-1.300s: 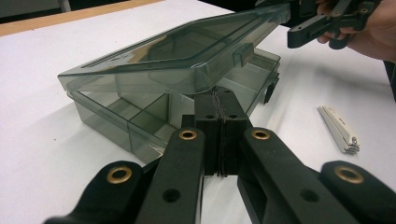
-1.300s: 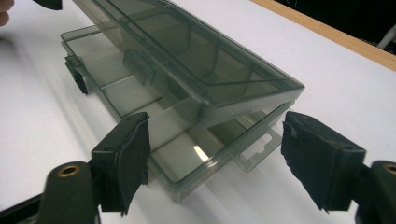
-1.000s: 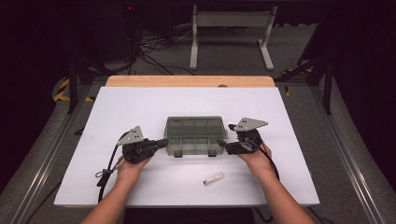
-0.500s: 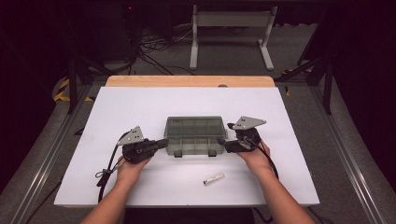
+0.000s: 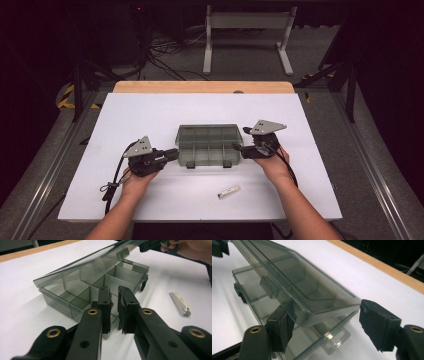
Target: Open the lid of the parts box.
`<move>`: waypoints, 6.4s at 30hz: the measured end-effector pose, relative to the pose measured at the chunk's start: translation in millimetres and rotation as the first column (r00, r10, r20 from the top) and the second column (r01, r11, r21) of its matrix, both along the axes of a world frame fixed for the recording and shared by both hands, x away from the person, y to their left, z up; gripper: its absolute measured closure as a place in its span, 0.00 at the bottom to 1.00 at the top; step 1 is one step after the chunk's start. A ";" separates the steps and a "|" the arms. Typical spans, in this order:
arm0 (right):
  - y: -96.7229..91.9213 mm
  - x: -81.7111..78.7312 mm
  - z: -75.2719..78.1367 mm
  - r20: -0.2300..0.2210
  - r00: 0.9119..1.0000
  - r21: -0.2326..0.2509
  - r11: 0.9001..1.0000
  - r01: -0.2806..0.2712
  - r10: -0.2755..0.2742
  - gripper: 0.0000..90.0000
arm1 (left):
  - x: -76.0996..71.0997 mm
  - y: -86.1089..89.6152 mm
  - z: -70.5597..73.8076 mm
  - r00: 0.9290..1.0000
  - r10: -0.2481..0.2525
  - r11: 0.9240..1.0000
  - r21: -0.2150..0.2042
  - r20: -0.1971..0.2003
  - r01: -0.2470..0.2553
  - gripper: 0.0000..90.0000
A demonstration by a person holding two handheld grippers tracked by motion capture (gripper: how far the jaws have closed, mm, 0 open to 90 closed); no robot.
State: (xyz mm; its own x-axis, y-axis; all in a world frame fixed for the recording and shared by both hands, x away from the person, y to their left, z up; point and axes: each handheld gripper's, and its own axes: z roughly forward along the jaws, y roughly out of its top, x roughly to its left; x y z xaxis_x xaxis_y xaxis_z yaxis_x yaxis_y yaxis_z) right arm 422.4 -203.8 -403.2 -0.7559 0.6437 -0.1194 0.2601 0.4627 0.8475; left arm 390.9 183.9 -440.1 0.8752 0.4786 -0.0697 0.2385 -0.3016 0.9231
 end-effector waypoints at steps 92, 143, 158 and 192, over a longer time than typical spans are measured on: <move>17.4 128.8 0.5 -0.159 0.985 0.069 0.995 0.076 -0.064 0.43 | -17.8 71.8 6.1 0.959 0.280 0.960 0.000 0.047 -0.280 0.07; 12.3 131.8 -17.6 -0.289 0.951 0.022 0.993 0.118 -0.107 0.25 | -15.0 69.2 7.2 0.965 0.256 0.966 0.002 0.049 -0.257 0.06; 19.0 60.8 26.8 -0.178 0.983 0.051 0.998 -0.039 0.047 0.28 | -10.1 65.4 11.1 0.971 0.230 0.973 -0.008 0.067 -0.230 0.06; 11.0 -33.6 51.4 -0.129 0.977 0.071 0.984 -0.163 0.172 0.31 | -13.0 67.6 12.8 0.968 0.240 0.971 -0.013 0.075 -0.240 0.06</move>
